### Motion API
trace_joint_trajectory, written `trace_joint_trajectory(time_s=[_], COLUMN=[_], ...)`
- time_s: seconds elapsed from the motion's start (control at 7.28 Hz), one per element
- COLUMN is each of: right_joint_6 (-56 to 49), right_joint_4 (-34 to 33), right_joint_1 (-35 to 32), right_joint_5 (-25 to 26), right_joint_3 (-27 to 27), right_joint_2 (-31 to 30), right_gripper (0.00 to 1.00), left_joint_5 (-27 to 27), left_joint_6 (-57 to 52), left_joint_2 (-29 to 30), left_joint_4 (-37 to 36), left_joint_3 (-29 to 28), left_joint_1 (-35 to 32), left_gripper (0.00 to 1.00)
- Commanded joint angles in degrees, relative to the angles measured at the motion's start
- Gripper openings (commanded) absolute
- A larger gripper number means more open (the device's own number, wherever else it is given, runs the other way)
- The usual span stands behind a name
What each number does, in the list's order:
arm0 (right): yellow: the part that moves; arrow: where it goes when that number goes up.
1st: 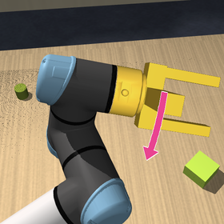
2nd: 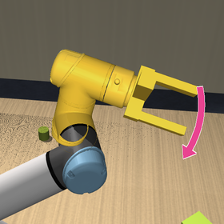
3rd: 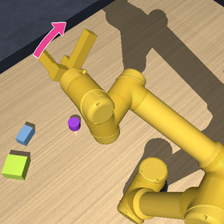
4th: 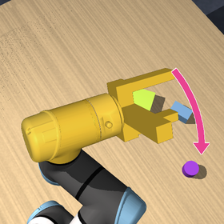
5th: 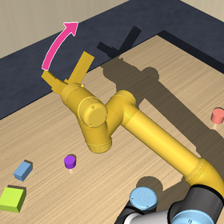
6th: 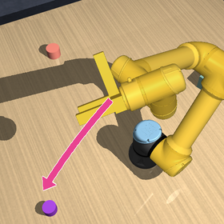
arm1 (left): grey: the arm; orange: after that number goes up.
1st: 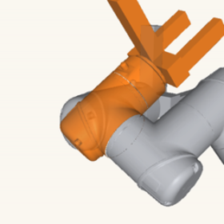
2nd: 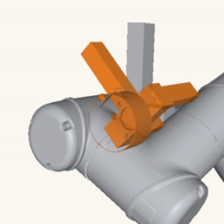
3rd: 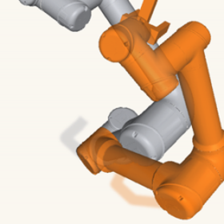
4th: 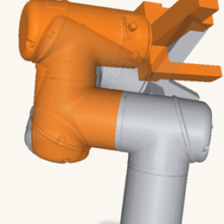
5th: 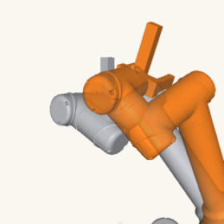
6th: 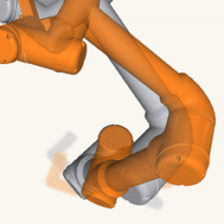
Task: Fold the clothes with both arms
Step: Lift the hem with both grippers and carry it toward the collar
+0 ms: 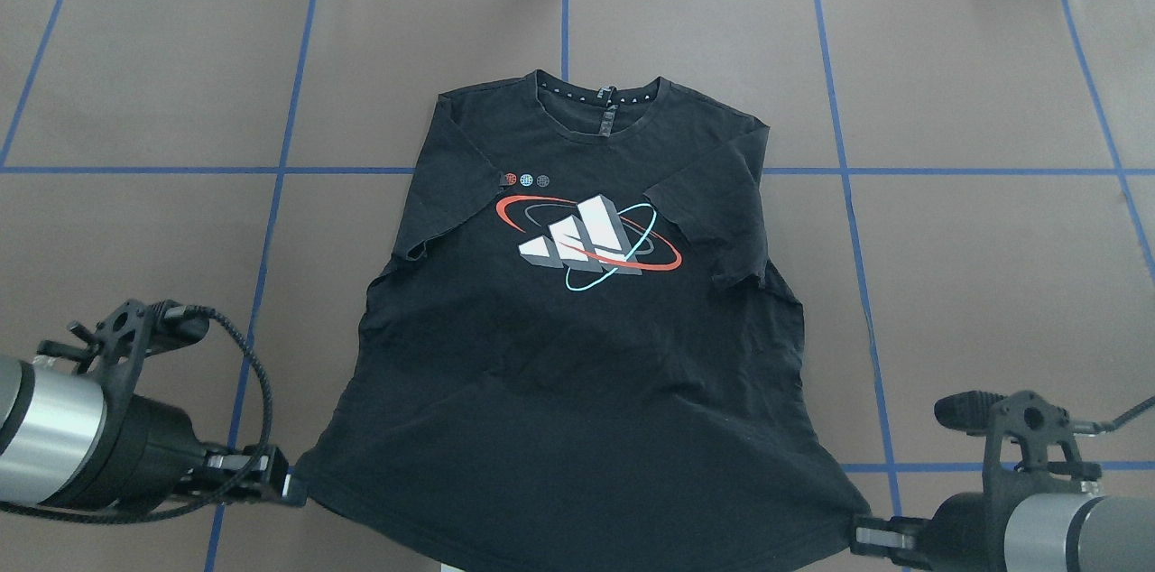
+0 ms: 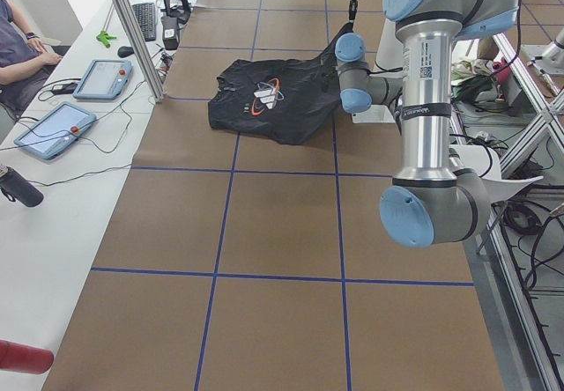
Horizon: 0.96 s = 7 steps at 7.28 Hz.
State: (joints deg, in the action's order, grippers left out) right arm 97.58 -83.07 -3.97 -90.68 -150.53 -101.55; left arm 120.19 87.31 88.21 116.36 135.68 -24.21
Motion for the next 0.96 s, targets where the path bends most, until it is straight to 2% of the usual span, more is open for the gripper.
trace_joint_trajectory(time_s=[0.0, 0.14, 0.27, 0.41, 0.55, 0.69, 0.82], right_joint_6=[-3.9, -4.4, -4.7, -7.5, -8.8, -10.5, -11.6], right_joint_4=[-0.1, -0.1, 0.0, 0.0, 0.0, -0.1, -0.1], right_joint_1=[-8.3, -12.7, -16.4, -19.5, -23.7, -28.5, -30.4], right_joint_5=[0.6, 0.4, 0.1, -0.3, -3.6, -8.6, -9.4], right_joint_3=[2.4, 7.3, 13.5, 17.0, 17.3, 17.3, 17.9], right_joint_2=[1.3, 6.2, 11.4, 14.3, 14.6, 15.2, 15.8], right_gripper=[0.0, 0.0, 0.0, 0.0, 0.0, 0.0, 0.0], left_joint_5=[-2.6, -2.9, -3.6, -3.7, -3.8, -4.1, -6.2], left_joint_6=[-0.2, -0.4, -2.7, -6.2, -7.0, -7.0, -7.0], left_joint_2=[9.5, 12.2, 12.9, 13.4, 16.7, 22.6, 27.1], left_joint_4=[-2.3, -2.3, -2.4, -2.5, -4.8, -9.4, -10.7], left_joint_3=[-10.3, -14.3, -16.1, -17.2, -19.2, -21.9, -25.4], left_joint_1=[-7.0, -10.6, -14.0, -18.2, -21.1, -22.5, -22.5], left_gripper=[0.0, 0.0, 0.0, 0.0, 0.0, 0.0, 0.0])
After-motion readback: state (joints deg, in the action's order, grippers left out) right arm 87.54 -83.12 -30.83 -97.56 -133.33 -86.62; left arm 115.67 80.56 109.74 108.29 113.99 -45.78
